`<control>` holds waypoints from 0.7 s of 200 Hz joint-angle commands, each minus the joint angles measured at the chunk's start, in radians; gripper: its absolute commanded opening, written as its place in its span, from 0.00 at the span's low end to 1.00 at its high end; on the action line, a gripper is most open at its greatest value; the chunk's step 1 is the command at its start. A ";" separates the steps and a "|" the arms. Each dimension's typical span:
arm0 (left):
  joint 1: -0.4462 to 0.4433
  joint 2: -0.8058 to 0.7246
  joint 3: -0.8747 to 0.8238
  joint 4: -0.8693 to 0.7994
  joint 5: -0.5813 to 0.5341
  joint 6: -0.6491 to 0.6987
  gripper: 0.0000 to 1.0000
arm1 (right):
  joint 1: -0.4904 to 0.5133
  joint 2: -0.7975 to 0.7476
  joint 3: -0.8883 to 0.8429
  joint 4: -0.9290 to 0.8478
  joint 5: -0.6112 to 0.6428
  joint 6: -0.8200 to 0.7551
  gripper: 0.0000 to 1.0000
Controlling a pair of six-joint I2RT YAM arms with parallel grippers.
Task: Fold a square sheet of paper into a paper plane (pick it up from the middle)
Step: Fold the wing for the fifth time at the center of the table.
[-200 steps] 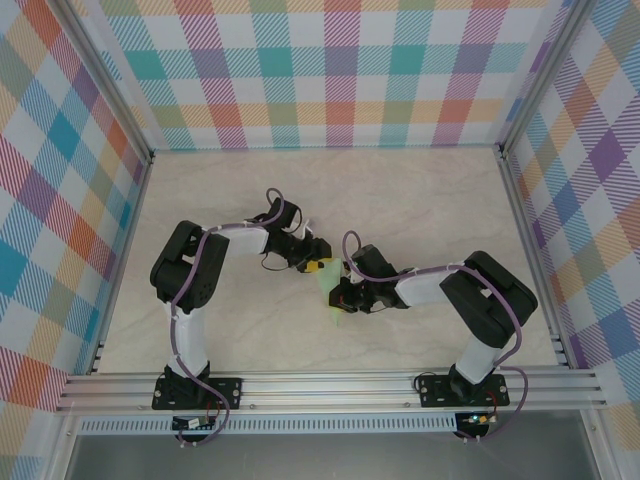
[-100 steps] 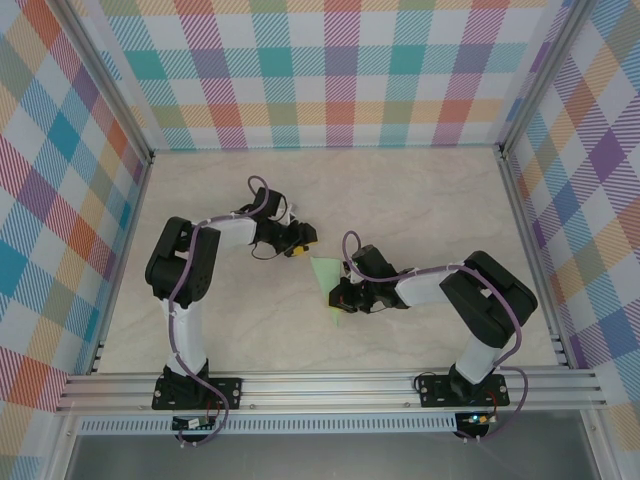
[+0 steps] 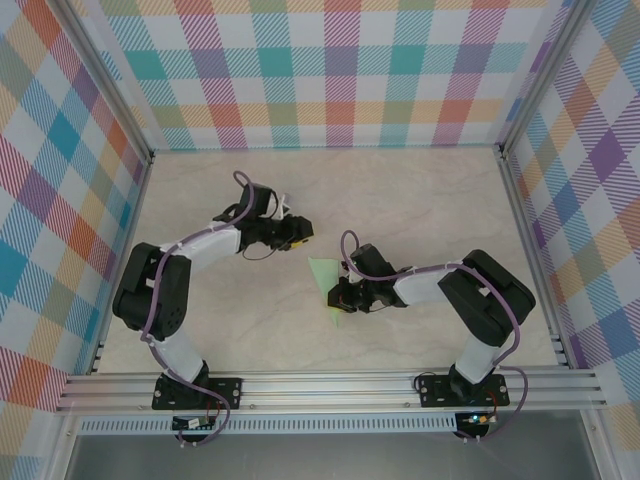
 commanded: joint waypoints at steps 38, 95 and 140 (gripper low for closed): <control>-0.093 0.101 -0.097 0.150 -0.006 -0.073 0.34 | 0.017 0.056 -0.033 -0.177 0.038 -0.026 0.07; -0.064 0.173 -0.076 0.106 -0.120 -0.016 0.33 | 0.016 0.064 -0.036 -0.189 0.038 -0.032 0.07; 0.004 0.209 -0.047 0.102 -0.090 0.003 0.33 | 0.016 0.068 -0.053 -0.183 0.039 -0.026 0.07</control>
